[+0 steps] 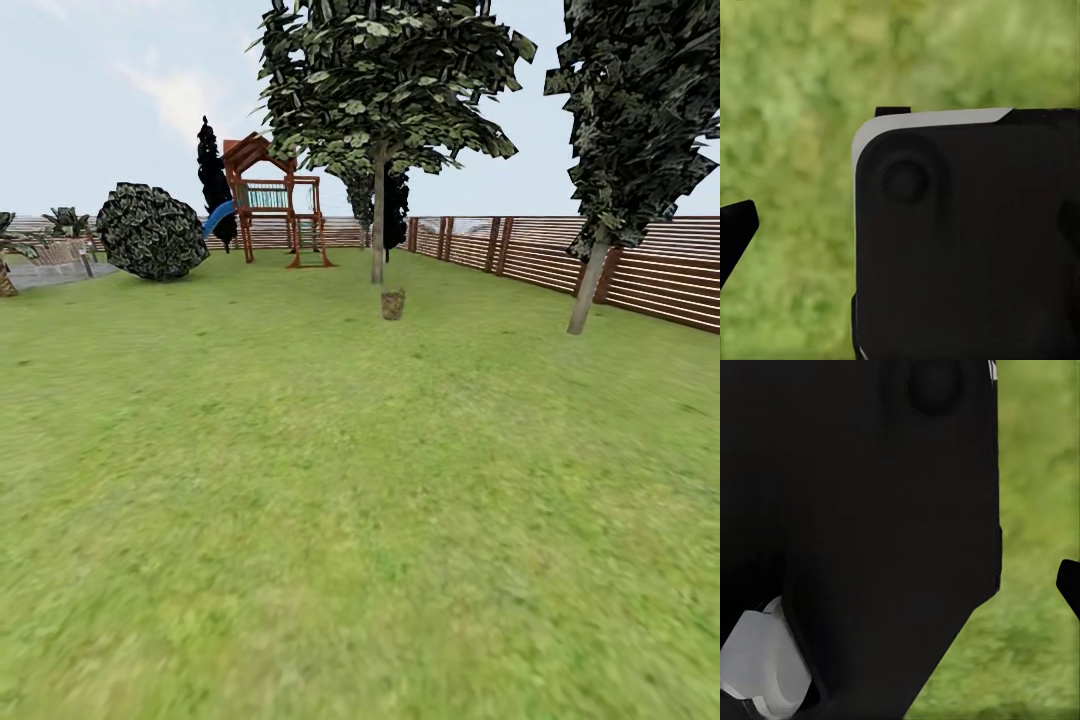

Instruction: Take the three Easter eggs out of the wicker basket on the lawn in the garden, then place them on the lawn next to a single tree (choose any tree) so that all three eggs are next to the same tree and none are left in the basket.

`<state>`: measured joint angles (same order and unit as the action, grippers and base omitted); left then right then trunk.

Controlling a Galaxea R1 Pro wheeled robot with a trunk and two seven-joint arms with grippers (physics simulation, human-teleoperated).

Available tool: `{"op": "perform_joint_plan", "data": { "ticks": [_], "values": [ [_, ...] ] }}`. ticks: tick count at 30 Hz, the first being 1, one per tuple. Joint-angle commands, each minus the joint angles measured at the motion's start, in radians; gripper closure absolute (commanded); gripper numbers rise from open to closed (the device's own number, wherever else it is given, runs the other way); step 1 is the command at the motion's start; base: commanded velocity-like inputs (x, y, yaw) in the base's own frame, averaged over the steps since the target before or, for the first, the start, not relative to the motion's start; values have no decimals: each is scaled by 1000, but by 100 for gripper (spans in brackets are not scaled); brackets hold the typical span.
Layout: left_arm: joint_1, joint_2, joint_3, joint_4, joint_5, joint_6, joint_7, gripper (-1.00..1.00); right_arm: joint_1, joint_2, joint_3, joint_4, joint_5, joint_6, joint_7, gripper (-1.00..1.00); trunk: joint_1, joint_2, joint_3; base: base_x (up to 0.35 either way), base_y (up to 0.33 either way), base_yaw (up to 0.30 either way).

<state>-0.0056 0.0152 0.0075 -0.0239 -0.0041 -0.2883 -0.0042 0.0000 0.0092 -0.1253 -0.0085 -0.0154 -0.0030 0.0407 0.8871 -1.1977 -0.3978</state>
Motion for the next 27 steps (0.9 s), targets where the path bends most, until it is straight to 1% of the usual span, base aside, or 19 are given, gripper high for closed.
{"op": "perform_joint_plan", "data": {
  "ticks": [1,22,27],
  "values": [
    [-1,0,1,1,0,-4,0,-100,0,0,-8,-1,-2,-1,3,-100,-4,7,2,0,0,0],
    [-1,-2,5,-1,10,-10,0,-100,0,-7,-9,-1,0,0,3,-100,-84,154,68,0,0,0],
    [-1,-2,4,-1,10,-12,0,-100,0,-5,-8,-1,0,0,3,-100,-104,189,84,0,0,0]
  ]
}}
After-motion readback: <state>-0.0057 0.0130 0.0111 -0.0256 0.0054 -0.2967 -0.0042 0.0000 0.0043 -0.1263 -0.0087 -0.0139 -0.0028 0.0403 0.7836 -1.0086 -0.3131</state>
